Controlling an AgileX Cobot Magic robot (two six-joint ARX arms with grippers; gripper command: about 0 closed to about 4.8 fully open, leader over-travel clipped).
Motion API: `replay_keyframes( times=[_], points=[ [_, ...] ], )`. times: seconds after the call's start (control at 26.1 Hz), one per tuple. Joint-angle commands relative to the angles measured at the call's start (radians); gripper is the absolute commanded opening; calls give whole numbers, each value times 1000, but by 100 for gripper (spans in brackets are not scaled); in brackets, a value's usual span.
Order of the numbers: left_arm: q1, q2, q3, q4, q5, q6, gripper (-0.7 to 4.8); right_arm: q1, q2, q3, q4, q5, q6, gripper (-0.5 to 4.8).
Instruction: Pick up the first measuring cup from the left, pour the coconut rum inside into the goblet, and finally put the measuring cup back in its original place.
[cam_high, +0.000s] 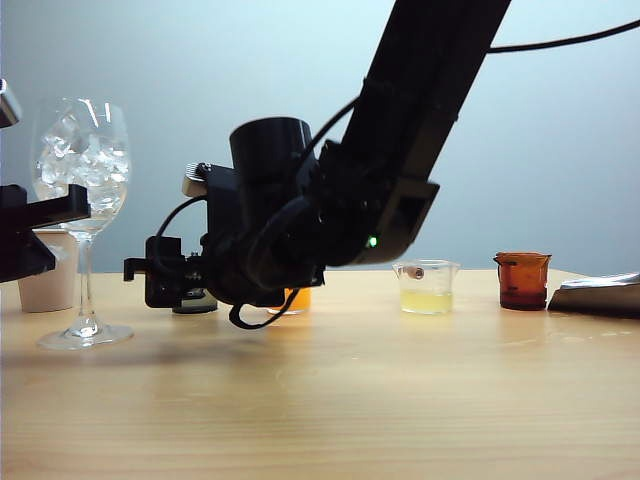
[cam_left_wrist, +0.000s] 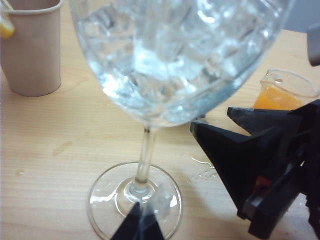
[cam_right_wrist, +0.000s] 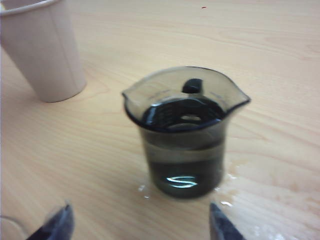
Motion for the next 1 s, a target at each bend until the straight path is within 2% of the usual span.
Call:
replay_keyframes(
  times=[0.04,0.34,0.61,0.77,0.96,1.0],
  points=[
    [2,-3,1,8,-4,-3,-5,-3,9,4,27,2,2,346],
    [2,-3,1,8,-4,-3,-6,-11,63,109,7,-14,2,346],
    [2,-3,1,6,0,-3,-6,-19,63,113,-39,5,17,345],
    [2,-3,1,5,-1,-3,-6,-19,62,112,-40,3,26,318],
    [2,-3,1,0,-1,-2,-5,-18,62,112,-40,1,26,152],
    [2,-3,1,0,-1,-2,-5,-18,62,112,-41,1,25,85]
  ],
)
